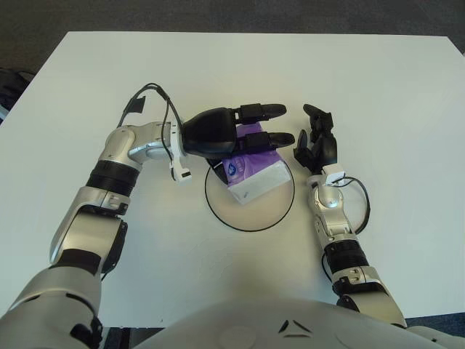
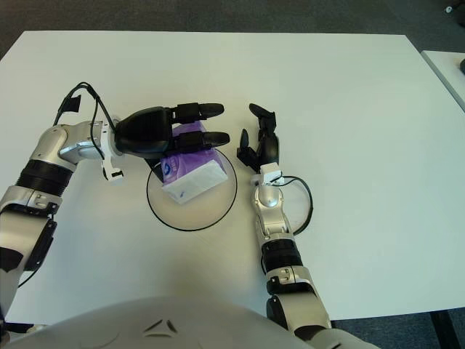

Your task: Put the tissue paper into the plate.

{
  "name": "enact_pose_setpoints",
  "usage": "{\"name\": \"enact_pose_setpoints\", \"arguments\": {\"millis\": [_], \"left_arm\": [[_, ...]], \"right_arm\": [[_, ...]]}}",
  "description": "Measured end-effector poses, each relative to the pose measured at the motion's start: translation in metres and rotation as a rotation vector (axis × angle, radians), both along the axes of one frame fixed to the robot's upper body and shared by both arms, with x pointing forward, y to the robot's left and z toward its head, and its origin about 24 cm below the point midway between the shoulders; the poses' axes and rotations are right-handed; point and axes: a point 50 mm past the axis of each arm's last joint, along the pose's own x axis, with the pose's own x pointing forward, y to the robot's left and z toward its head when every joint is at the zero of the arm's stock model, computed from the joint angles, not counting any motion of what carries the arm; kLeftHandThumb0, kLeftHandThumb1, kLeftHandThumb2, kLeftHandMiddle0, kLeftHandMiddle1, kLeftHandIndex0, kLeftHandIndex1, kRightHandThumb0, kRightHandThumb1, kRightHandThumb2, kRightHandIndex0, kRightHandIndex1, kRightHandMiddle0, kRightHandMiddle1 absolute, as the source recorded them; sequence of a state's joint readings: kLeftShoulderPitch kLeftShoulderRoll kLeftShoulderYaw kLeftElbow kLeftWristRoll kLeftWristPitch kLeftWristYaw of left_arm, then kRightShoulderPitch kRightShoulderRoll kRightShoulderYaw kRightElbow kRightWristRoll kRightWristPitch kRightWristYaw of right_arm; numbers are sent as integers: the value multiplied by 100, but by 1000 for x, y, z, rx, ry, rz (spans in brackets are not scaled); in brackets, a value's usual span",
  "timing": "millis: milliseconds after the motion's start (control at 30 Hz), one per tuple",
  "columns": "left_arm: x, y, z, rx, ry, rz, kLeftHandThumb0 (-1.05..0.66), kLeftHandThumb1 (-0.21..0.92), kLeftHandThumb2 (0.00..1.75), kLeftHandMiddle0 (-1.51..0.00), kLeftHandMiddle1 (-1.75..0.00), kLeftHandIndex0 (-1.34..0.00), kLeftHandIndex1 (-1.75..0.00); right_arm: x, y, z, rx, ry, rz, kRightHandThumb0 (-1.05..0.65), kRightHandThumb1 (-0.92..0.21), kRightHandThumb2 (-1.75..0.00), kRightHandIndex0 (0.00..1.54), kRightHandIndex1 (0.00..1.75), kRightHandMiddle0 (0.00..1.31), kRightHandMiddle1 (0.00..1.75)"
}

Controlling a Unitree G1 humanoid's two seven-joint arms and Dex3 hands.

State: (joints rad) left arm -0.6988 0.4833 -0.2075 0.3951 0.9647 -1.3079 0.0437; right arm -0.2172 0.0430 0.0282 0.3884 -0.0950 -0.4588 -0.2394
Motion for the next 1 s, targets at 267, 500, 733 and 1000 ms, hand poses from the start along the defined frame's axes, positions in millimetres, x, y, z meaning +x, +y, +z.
{"name": "enact_pose_setpoints", "arguments": {"millis": [267, 500, 733, 1000], "left_arm": [[1, 1, -1, 6, -7, 15, -105, 92, 94, 0, 0, 0, -16], [2, 1, -3, 35, 2, 8, -105, 92, 89, 0, 0, 0, -19], [6, -2, 0, 168, 36, -6, -105, 92, 75, 0, 0, 0, -21], [11, -7, 19, 352, 2, -4, -105, 92, 51, 0, 0, 0, -17]], "right_arm": [[0, 0, 0, 2, 0, 1, -76, -92, -79, 24, 20, 0, 88], [0, 0, 0, 1, 0, 10, -76, -92, -79, 24, 20, 0, 89], [0, 0, 0, -1, 1, 16, -76, -92, -80, 25, 21, 0, 90], [0, 0, 0, -1, 1, 13, -75, -92, -80, 26, 22, 0, 91]]}}
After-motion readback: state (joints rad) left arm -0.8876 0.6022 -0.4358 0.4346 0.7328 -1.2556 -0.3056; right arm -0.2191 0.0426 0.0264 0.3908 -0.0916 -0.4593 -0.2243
